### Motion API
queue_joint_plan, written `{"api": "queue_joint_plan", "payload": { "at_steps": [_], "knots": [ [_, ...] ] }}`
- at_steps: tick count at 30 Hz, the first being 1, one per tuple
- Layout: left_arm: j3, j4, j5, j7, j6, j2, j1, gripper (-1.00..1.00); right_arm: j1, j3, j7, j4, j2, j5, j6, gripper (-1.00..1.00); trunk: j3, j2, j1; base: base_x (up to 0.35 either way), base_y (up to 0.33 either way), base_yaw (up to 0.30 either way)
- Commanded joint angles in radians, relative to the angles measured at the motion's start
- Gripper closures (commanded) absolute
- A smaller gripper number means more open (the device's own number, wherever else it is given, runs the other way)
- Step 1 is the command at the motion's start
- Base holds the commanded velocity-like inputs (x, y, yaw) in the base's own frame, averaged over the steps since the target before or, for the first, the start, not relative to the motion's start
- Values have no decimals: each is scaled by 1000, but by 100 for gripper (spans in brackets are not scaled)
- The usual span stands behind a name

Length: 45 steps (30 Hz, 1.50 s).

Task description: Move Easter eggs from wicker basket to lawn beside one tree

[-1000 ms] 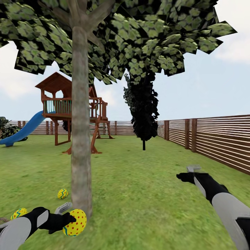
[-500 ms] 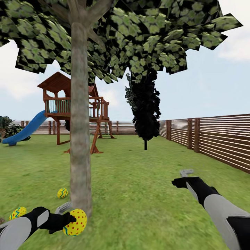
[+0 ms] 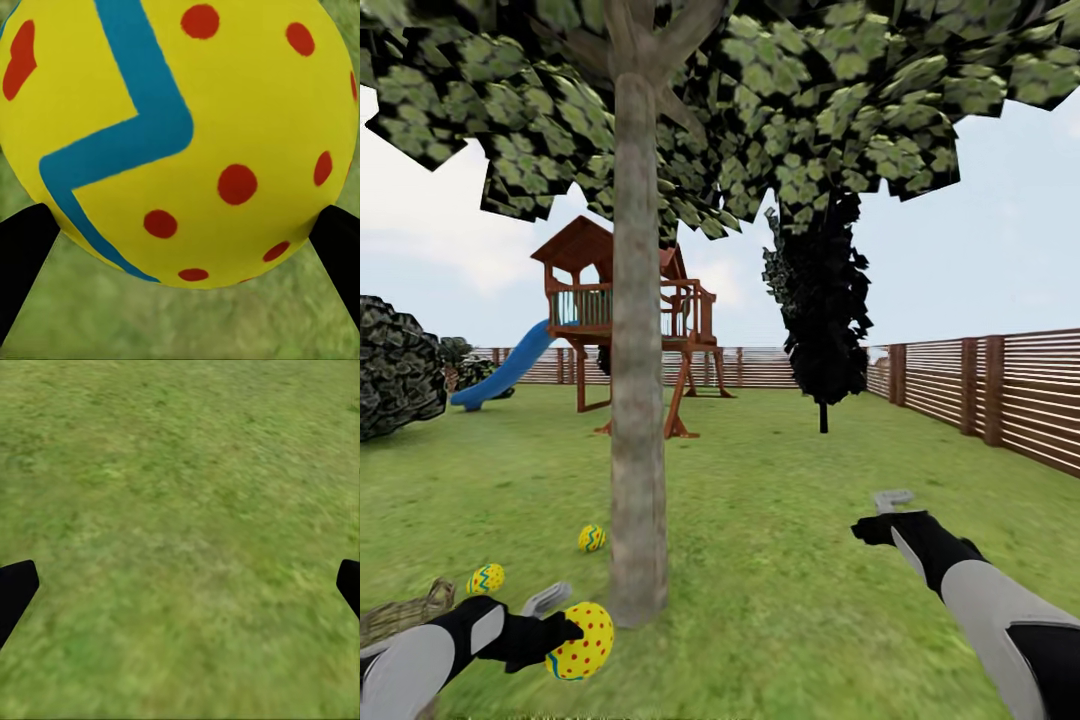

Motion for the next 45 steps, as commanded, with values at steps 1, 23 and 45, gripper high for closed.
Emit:
{"api": "queue_joint_plan", "payload": {
  "at_steps": [1,23,45],
  "knots": [
    [8,2,-7,0,2,-3,-1,100,0,3,6,-3,-1,10,6,-100,-5,-8,4,173,-62,297],
    [9,2,-4,148,2,-38,-2,100,0,2,7,-3,0,5,17,-100,-74,-162,88,157,-53,173],
    [15,-57,0,150,1,-36,-2,100,0,1,7,-3,0,5,17,-100,-142,-316,173,175,0,0]
  ]
}}
